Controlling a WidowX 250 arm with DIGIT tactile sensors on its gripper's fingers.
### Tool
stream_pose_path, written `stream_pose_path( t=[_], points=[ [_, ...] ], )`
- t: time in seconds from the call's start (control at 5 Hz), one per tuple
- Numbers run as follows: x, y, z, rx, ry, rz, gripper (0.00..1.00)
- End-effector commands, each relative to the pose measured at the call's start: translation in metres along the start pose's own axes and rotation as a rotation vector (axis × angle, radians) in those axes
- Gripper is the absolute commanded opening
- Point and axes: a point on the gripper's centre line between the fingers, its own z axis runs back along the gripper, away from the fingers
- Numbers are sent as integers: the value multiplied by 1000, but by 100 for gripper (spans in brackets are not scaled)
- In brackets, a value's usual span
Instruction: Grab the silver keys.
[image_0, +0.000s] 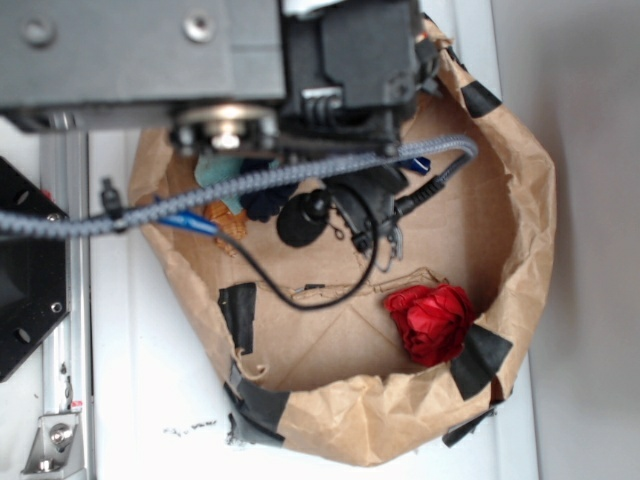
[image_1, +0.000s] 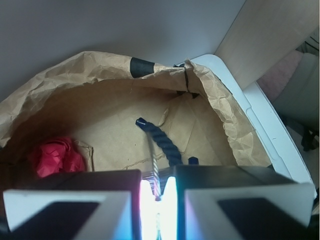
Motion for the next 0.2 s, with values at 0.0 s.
stream_pose_path(
  t=[0.0],
  points=[
    [-14, -21, 20, -16, -67, -45, 0]
  ],
)
